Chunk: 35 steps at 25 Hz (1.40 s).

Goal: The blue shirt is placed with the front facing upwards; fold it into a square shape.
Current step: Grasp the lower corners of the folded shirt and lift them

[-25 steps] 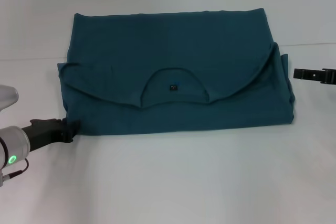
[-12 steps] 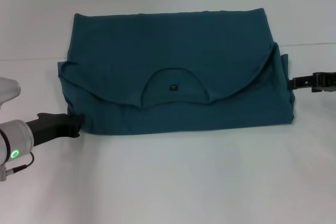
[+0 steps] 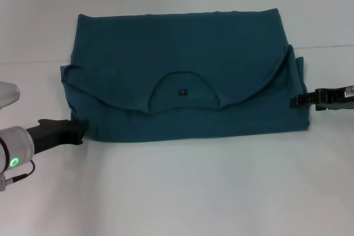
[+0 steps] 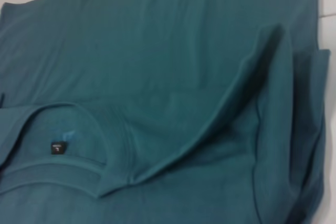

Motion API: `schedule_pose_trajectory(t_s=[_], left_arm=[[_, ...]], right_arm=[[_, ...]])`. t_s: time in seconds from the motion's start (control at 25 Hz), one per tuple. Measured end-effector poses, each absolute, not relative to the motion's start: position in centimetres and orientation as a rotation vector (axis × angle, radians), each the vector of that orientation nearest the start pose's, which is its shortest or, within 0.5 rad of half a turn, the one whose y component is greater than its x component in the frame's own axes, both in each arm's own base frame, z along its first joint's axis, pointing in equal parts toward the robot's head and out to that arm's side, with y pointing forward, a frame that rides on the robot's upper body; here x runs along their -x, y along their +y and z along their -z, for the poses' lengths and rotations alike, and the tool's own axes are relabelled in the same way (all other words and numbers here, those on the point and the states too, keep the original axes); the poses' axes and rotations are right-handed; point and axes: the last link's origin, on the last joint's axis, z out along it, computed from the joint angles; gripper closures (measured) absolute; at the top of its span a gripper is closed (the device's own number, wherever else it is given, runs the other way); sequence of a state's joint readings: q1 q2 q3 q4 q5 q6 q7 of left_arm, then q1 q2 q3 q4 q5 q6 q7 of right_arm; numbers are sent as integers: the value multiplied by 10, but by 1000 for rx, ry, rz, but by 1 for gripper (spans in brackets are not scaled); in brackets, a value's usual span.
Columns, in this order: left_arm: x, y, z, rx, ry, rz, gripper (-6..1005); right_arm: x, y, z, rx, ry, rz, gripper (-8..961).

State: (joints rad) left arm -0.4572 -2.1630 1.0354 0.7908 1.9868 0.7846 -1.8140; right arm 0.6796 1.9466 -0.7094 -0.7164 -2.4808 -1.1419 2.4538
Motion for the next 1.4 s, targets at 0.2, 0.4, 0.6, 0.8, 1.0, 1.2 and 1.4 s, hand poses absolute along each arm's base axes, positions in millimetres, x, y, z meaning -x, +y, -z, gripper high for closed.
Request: schedule_pose_trajectory(t_s=[0.2, 0.4, 0.6, 0.8, 1.0, 1.2, 1.4], left_arm=[[290, 381, 26, 2189, -999, 321, 993], [289, 381, 26, 2191, -998, 324, 994], [290, 381, 28, 2192, -1003, 323, 993], [290, 381, 28, 2192, -1003, 324, 992], [290, 381, 28, 2192, -1003, 324, 993], [290, 380, 28, 2190, -1001, 324, 994], [290, 380, 28, 2190, -1002, 324, 993]], right_arm=[[-316, 411, -63, 1972, 1569, -170, 103], [-317, 412, -56, 1959, 1578, -171, 107], [-318, 413, -50, 1955, 1584, -168, 112], [-318, 416, -43, 1954, 1581, -159, 114], [-317, 416, -35, 1961, 1582, -141, 134], [-316, 417, -30, 1971, 1567, -117, 258], [-314, 417, -27, 2002, 1538, -95, 427]])
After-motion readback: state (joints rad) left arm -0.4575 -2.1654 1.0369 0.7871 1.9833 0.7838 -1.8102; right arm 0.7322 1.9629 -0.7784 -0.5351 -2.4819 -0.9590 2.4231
